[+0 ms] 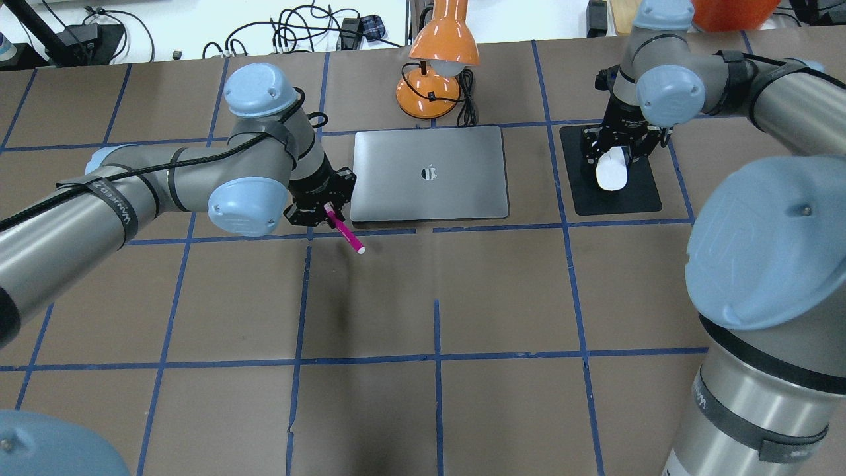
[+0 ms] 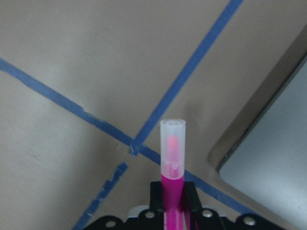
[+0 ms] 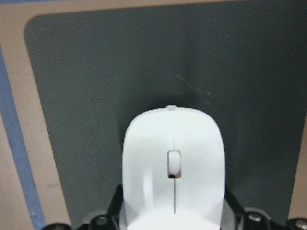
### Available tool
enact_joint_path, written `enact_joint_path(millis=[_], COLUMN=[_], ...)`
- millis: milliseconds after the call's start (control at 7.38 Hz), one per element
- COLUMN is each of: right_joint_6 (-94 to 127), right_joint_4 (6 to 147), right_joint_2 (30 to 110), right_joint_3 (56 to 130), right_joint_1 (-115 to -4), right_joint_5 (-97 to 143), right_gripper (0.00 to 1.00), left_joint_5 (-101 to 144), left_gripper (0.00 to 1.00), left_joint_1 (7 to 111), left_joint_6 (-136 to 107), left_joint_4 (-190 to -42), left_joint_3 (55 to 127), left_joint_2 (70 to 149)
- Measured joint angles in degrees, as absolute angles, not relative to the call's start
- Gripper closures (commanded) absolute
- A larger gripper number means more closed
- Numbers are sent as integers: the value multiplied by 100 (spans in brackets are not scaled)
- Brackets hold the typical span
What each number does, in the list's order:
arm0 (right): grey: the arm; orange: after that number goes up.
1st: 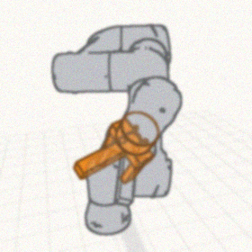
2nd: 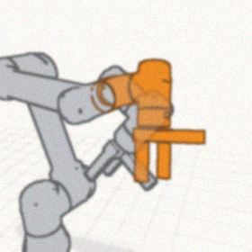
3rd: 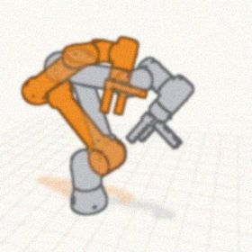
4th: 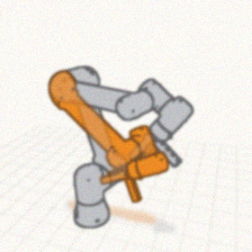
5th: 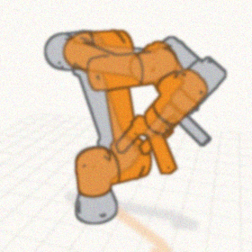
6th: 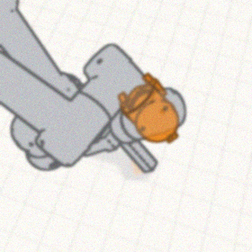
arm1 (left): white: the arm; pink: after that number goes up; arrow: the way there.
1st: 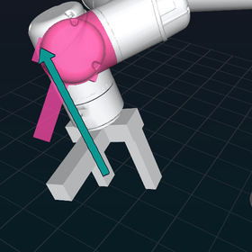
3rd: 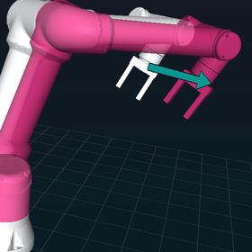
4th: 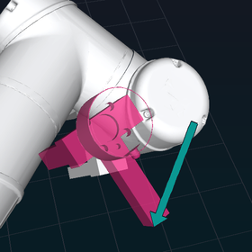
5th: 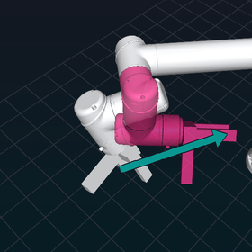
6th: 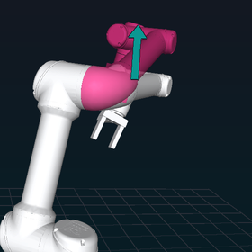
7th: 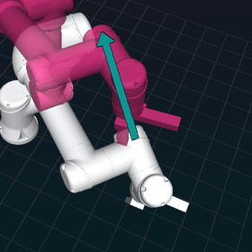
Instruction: Place pen and mouse around notebook
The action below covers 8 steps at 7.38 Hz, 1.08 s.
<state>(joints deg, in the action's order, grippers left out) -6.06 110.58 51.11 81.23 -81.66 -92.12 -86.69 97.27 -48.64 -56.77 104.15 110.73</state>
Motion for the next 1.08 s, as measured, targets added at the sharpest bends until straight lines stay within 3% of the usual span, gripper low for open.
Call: enact_joint_path(millis=[542, 1083], right_joint_6=[-590, -549], right_joint_4=[10648, 9414], right_joint_2=[5427, 6959], right_joint_3=[7635, 7451], right_joint_1=[-8160, -8385], right_joint_5=[-9206, -8989], right_gripper=[0, 0], left_joint_5=[-8357, -8212], left_gripper=[100, 100], left_joint_1=[10488, 10975], left_joint_6=[-6852, -8450], left_joint_4=[-5653, -5654], left_joint_3=[10409, 10394], left_joint_2=[11207, 11395])
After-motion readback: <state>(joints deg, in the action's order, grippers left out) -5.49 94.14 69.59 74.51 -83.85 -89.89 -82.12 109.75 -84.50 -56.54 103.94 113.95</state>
